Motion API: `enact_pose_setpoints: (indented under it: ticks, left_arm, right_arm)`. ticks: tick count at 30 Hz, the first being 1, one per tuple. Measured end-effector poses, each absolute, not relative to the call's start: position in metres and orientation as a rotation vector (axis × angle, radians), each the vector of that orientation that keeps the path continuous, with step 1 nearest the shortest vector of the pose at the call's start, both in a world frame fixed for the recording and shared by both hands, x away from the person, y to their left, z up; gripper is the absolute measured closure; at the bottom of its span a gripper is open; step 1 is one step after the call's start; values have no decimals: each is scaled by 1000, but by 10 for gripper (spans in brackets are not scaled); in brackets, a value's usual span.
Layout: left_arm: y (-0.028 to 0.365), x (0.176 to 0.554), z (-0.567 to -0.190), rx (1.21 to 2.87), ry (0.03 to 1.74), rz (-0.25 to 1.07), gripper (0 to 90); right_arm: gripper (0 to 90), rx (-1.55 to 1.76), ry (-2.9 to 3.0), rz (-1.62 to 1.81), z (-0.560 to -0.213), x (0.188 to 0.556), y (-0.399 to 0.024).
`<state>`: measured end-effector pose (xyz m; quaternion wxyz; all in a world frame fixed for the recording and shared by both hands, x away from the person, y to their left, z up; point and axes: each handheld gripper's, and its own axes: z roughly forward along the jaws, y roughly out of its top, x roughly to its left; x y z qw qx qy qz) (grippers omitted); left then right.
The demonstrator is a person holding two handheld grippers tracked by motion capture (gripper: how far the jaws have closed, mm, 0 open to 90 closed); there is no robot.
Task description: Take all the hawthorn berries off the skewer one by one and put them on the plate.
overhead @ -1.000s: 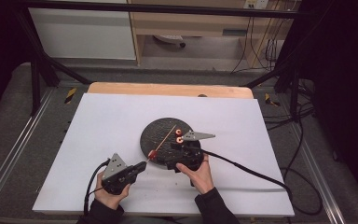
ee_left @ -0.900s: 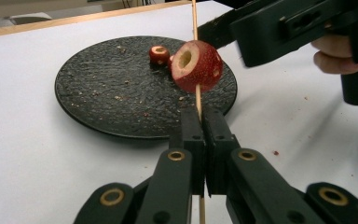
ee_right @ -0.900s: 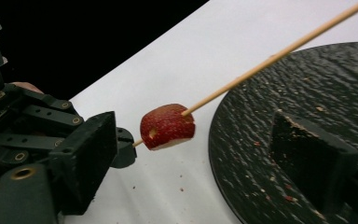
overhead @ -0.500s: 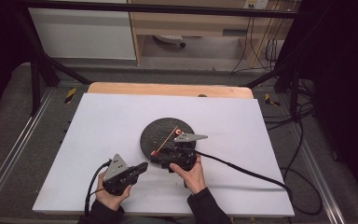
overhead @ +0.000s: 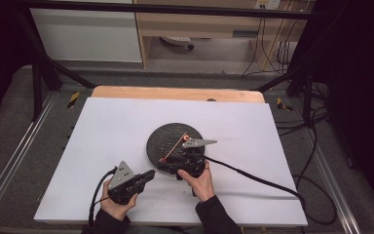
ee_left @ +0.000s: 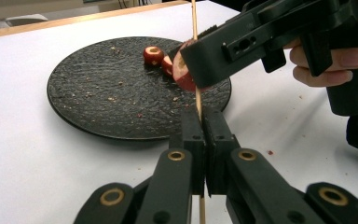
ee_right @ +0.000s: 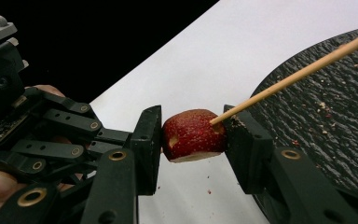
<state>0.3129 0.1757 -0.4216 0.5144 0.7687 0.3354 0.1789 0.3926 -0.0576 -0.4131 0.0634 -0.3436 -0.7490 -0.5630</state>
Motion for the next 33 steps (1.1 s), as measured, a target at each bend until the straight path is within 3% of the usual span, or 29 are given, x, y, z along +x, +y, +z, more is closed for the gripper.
enact_pose_setpoints:
  ticks: [33]
  left_arm:
    - [180,310,-417,1824,794,437,882]
  right_arm:
    - [598,-1230,-2343,-1815,-351,436,-107]
